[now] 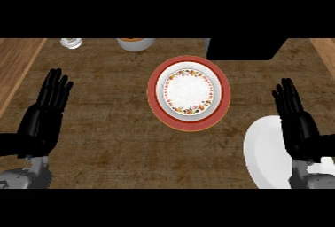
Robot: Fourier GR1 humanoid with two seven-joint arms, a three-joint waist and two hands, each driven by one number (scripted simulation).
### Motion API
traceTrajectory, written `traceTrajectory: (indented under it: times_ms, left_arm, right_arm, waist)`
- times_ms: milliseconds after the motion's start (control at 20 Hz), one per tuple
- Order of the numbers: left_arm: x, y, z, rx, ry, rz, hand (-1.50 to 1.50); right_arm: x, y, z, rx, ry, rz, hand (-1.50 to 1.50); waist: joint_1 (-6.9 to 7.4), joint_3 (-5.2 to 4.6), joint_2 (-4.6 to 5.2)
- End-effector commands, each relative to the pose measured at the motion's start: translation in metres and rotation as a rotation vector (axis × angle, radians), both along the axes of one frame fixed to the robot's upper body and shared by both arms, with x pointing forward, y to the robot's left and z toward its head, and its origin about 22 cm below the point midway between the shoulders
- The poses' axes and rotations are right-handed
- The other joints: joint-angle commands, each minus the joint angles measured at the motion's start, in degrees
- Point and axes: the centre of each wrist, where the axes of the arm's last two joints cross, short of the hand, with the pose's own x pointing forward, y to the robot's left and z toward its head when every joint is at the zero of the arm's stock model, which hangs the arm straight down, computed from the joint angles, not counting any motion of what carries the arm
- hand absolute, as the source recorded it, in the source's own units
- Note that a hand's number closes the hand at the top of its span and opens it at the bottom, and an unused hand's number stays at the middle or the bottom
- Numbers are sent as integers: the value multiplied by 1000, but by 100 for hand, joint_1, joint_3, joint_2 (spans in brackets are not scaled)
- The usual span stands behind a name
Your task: Pick the lemon from the plate and place it in the plate
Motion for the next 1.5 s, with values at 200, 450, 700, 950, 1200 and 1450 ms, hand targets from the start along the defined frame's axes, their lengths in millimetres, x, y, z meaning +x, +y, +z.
traceTrajectory:
  times_ms: [200, 450, 700, 950, 1200, 1450]
  left_arm:
    - [-26, 67, -24, 367, 146, 153, 0]
    - [-45, 66, -45, 443, 216, 120, 0]
    - [-54, 67, -63, 451, 215, 97, 0]
    - [-42, 59, -75, 462, 214, 109, 0]
    - [-40, 73, -60, 450, 213, 124, 0]
    - [-46, 60, -64, 451, 206, 86, 0]
  right_arm:
    - [-3, -59, 28, 472, -209, -523, -150]
    - [-35, -104, -5, 176, -147, -1165, -150]
    - [-39, -49, 6, 211, -304, -1335, -150]
    - [-76, -10, 18, 198, -231, -1172, -150]
    - [-110, -41, -6, 46, 127, -1025, -150]
    - [-120, -63, 16, -41, 345, -929, -150]
  waist:
    - [-346, -78, -70]
    - [-240, -132, -21]
    - [-134, -131, -40]
    - [-111, -136, -19]
    - [-96, -153, 6]
    - [20, -154, 20]
